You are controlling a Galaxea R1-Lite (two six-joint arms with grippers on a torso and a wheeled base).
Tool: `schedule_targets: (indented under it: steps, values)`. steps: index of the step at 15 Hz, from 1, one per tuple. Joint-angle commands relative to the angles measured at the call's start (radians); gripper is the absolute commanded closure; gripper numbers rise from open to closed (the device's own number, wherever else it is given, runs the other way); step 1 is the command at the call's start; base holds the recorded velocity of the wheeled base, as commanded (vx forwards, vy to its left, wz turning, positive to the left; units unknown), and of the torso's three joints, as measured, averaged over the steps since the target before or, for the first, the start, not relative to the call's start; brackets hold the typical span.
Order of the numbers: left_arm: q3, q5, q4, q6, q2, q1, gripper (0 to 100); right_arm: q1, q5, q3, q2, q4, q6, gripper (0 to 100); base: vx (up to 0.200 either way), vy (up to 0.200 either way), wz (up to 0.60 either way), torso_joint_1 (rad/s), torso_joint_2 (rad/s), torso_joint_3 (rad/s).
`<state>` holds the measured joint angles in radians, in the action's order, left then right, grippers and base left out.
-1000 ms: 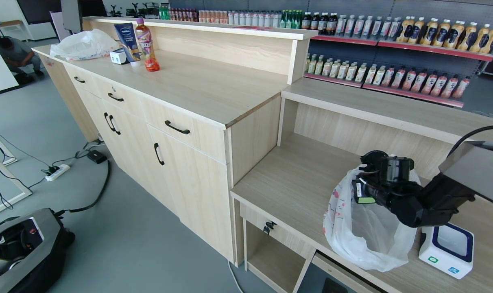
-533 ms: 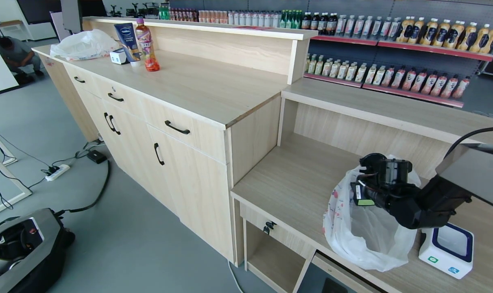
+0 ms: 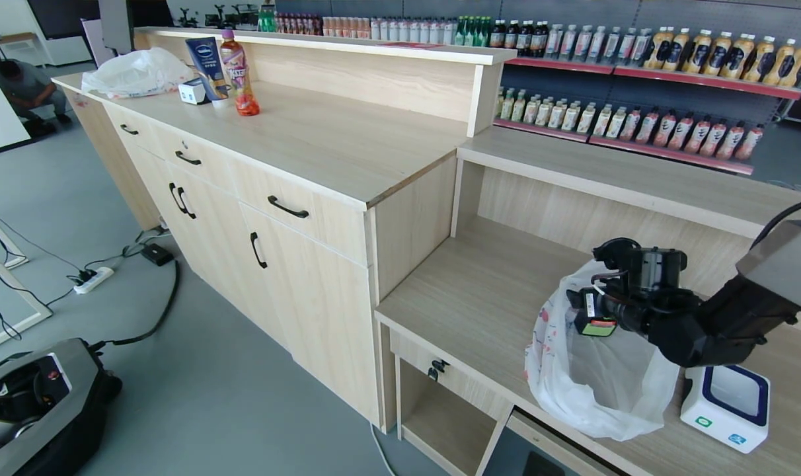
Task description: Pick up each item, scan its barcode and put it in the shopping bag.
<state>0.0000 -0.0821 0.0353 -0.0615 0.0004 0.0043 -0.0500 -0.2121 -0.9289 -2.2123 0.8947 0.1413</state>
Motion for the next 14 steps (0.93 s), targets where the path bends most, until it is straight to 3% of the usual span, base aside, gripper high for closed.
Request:
schedule_targets:
  steps: [1,5,8,11,14]
  values:
    - [0.000,-0.001,0.000,0.000,0.000,0.000,0,0.001,0.016,0.065,0.197,-0.028,0.029,0,0.000,0.000,0.00,0.000,0.00,0.000]
    - [0.000,-0.001,0.000,0.000,0.000,0.000,0,0.024,0.138,0.160,0.517,-0.132,0.204,0,0.000,0.000,0.00,0.000,0.00,0.000]
    - [0.000,-0.001,0.000,0.000,0.000,0.000,0,0.078,0.152,0.206,0.632,-0.135,0.339,0,0.000,0.000,-0.20,0.002,0.00,0.001]
    - [0.000,-0.001,0.000,0.000,0.000,0.000,0,0.160,0.142,0.076,0.700,-0.229,0.371,0,0.000,0.000,-0.60,-0.004,0.00,0.004]
    - [0.000,-0.001,0.000,0.000,0.000,0.000,0,0.269,0.036,-0.238,0.697,-0.666,0.218,0,0.000,0.000,-0.60,0.009,0.00,0.002]
